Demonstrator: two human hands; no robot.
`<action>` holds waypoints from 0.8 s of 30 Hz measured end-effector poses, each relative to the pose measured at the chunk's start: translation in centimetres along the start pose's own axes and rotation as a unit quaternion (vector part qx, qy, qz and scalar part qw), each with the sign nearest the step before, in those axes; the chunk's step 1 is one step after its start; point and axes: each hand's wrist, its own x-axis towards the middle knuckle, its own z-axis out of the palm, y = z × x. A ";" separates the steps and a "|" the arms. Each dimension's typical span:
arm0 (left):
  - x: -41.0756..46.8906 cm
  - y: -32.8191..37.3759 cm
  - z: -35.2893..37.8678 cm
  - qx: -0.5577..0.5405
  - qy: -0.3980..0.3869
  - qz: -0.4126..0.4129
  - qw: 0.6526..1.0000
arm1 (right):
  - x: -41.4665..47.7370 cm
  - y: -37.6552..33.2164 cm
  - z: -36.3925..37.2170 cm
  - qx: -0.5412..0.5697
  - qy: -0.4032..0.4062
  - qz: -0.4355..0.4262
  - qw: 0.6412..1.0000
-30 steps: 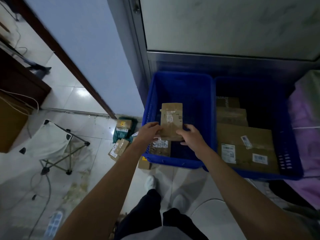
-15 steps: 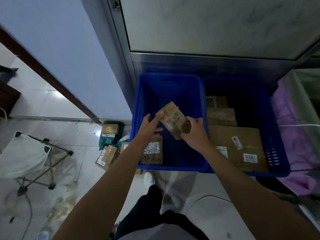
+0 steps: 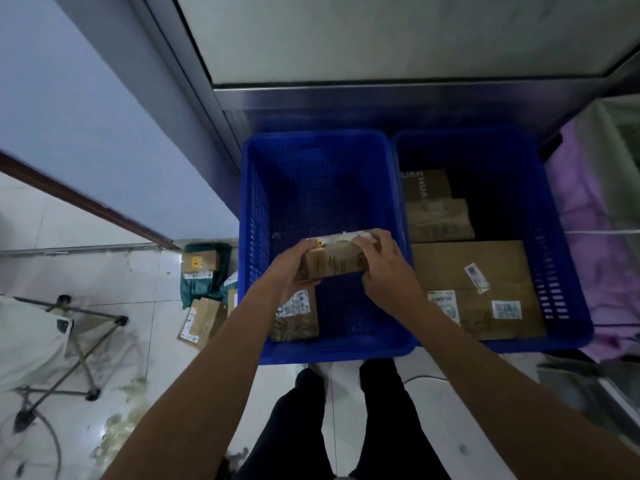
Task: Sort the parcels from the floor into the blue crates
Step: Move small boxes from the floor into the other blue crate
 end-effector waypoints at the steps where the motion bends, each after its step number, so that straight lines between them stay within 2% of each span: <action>1: 0.4 -0.2 0.2 -0.004 0.003 0.001 1.000 | 0.3 0.6 0.5 0.012 -0.002 0.001 1.000; 7: 2.7 -2.6 1.4 -0.021 0.051 0.006 0.998 | 1.6 3.7 1.9 0.140 -0.057 0.071 0.986; 12: 3.9 -3.8 3.2 -0.083 0.093 0.004 0.992 | 3.5 6.0 1.2 0.251 -0.136 0.218 0.933; 16: 4.4 -4.5 5.3 -0.130 0.115 0.000 0.985 | 5.0 7.6 0.9 0.307 -0.185 0.258 0.897; 20: 5.9 -6.0 6.8 -0.127 0.108 -0.026 0.986 | 6.4 9.1 2.2 0.385 -0.183 0.305 0.851; 24: 8.7 -7.9 7.0 -0.108 0.094 -0.049 0.989 | 7.2 9.6 4.3 0.405 -0.170 0.307 0.844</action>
